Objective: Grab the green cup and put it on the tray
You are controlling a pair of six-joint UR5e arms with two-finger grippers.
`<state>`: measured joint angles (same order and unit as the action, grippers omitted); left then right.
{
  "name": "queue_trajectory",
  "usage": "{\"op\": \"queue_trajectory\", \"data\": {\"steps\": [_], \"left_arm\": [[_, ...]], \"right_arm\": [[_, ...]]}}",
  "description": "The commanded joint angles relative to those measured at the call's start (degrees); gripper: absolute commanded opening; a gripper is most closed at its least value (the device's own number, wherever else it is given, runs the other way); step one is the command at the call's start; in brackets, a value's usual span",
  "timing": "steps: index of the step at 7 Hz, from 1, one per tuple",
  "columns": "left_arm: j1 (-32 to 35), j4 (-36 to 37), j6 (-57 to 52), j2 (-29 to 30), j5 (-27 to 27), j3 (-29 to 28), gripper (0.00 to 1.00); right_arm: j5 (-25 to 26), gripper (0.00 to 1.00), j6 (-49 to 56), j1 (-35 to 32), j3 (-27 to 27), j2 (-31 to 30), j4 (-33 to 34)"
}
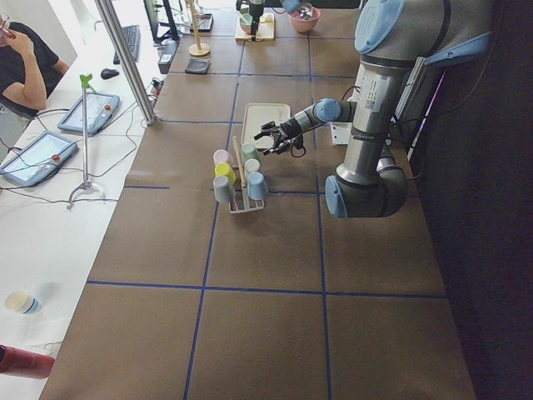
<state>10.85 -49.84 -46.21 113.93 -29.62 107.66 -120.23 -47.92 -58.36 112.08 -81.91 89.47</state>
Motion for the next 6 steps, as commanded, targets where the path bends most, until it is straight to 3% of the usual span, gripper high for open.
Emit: {"op": "queue_trajectory", "data": {"steps": [1, 6], "left_arm": [[1.19, -0.26, 0.07, 0.07, 0.70, -1.83, 0.95], [1.89, -4.04, 0.24, 0.16, 2.37, -6.75, 0.95]], "right_arm": [[0.00, 1.00, -0.07, 0.00, -0.02, 0.00, 0.00], [0.00, 1.00, -0.15, 0.00, -0.28, 0.00, 0.00]]}}
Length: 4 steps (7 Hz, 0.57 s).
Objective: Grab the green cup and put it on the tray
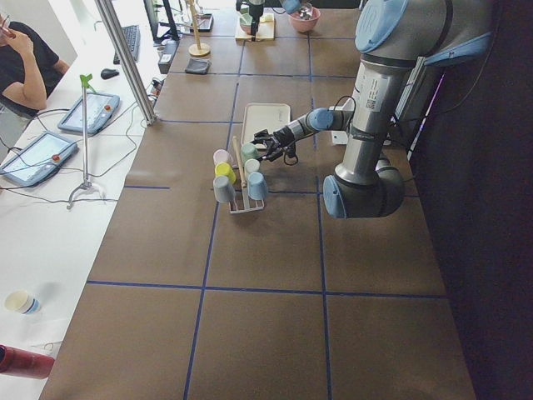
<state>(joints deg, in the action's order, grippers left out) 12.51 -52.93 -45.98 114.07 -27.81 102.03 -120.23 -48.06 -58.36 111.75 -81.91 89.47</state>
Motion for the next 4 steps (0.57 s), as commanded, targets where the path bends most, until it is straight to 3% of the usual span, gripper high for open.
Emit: {"op": "queue_trajectory", "data": {"steps": [1, 4], "left_arm": [[0.32, -0.95, 0.01, 0.01, 0.57, -1.39, 0.95], [1.02, -1.04, 0.19, 0.01, 1.10, -3.06, 0.96]], "right_arm": [[0.00, 1.00, -0.10, 0.00, 0.04, 0.00, 0.00], [-0.09, 1.00, -0.10, -0.09, 0.04, -0.09, 0.00]]}}
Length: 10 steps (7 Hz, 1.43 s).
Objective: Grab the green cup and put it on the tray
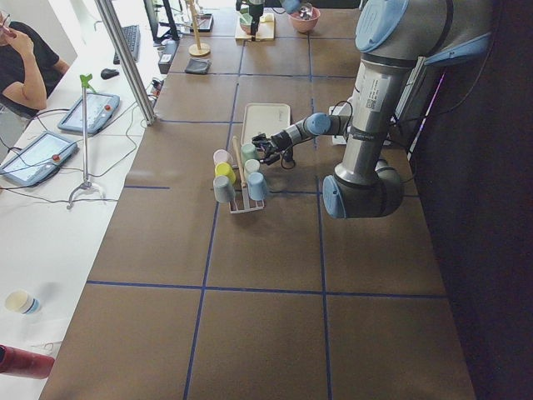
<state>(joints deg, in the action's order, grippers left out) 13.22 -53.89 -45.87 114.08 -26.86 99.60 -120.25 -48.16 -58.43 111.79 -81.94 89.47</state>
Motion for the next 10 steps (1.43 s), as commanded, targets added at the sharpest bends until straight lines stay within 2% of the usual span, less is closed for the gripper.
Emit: {"op": "queue_trajectory", "data": {"steps": [1, 3, 4, 7, 8, 10], "left_arm": [[0.49, -0.86, -0.01, 0.09, 0.14, -0.63, 0.99], [0.93, -1.22, -0.10, 0.44, 0.14, -0.81, 0.96], [0.93, -1.31, 0.07, 0.44, 0.14, -0.72, 0.77], [0.93, -1.22, 0.16, 0.44, 0.23, -0.55, 0.48], [0.93, -1.22, 0.08, 0.44, 1.01, -0.55, 0.42], [1.02, -1.13, -0.01, 0.44, 1.20, -0.28, 0.42]], "right_arm": [[-0.33, 1.00, -0.09, -0.02, 0.18, 0.02, 0.00], [-0.42, 1.00, -0.09, -0.11, 0.35, 0.02, 0.00], [-0.42, 1.00, -0.09, -0.19, 0.35, 0.02, 0.00], [-0.42, 1.00, -0.09, -0.28, 0.27, -0.06, 0.00], [-0.42, 1.00, -0.09, -0.28, 0.27, 0.02, 0.00], [-0.42, 1.00, -0.18, -0.28, 0.18, 0.02, 0.00]]}}
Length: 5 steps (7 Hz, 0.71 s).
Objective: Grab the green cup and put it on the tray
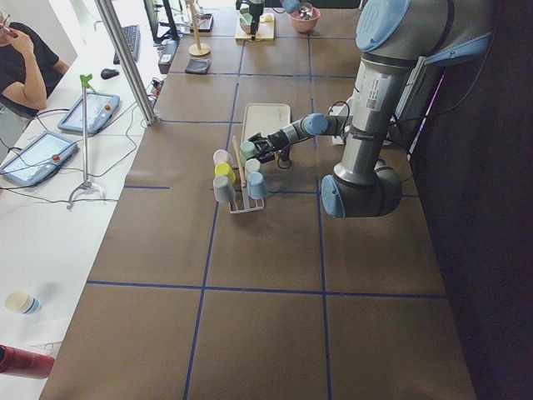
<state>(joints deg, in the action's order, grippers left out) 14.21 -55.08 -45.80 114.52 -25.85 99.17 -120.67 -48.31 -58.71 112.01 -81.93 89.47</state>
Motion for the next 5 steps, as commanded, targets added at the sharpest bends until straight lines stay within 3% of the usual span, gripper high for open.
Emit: {"op": "queue_trajectory", "data": {"steps": [1, 5], "left_arm": [[0.03, 0.15, -0.16, 0.00, 0.19, 0.50, 0.42], [0.29, 0.33, -0.34, -0.35, 0.36, 1.03, 0.42]], "right_arm": [[0.00, 1.00, -0.03, 0.00, -0.04, 0.01, 0.00], [0.00, 1.00, -0.03, 0.00, -0.12, 0.01, 0.00]]}}
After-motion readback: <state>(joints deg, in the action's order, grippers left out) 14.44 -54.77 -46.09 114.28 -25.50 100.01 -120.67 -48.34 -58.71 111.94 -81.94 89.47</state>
